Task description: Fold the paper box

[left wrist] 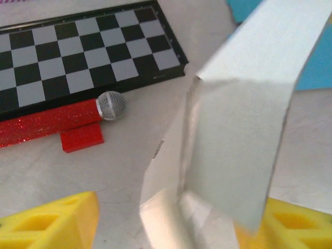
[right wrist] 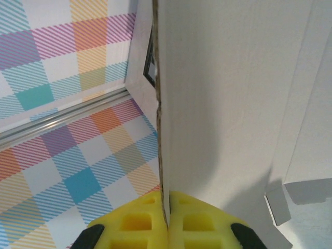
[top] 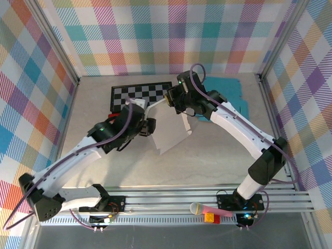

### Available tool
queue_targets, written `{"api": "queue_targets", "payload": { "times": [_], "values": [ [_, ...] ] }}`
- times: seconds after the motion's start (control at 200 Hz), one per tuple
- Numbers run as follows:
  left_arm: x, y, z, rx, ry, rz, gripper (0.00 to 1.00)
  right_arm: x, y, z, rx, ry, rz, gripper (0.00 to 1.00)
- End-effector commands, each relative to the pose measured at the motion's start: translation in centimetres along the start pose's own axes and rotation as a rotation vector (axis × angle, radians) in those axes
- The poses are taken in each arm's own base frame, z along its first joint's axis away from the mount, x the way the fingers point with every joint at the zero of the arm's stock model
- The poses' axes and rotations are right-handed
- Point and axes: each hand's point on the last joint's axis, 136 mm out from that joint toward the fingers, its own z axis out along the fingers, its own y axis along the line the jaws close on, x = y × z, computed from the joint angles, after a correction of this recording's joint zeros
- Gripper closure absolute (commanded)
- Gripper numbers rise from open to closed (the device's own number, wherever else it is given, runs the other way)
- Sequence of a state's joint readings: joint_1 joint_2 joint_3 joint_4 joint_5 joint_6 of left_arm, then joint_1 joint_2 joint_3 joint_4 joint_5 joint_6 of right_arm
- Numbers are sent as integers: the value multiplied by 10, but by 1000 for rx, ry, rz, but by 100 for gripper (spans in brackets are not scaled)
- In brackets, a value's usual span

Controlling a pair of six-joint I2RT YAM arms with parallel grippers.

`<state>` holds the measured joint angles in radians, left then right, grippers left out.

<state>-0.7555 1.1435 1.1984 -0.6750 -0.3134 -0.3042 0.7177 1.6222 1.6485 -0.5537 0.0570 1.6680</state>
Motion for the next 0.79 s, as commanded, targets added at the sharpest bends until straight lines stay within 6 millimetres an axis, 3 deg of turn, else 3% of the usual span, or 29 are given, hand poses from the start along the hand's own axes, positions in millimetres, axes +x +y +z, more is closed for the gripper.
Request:
{"api": "queue_targets", "payload": {
  "times": [0.0, 0.105, 0.22, 0.37, 0.66, 0.79],
  "values": [
    [-14, 5, -27, 97, -64, -150, 26, -7, 7, -9, -61, -44, 29, 100],
    [-20, 19, -39, 110, -93, -243, 24, -14, -3, -2, -50, -64, 38, 100],
    [-11, 39, -36, 92, -47, -340, 29, -17, -17, 7, -20, -73, 31, 100],
    [20, 59, -13, 38, 107, -425, 35, -21, -31, 23, -18, -79, -17, 100],
    [80, 64, 31, 22, 272, -419, 57, -14, -36, 57, -184, 38, -192, 100],
    [102, 69, 42, 10, 294, -393, 60, -7, -40, 64, -269, 107, -240, 100]
  ]
}}
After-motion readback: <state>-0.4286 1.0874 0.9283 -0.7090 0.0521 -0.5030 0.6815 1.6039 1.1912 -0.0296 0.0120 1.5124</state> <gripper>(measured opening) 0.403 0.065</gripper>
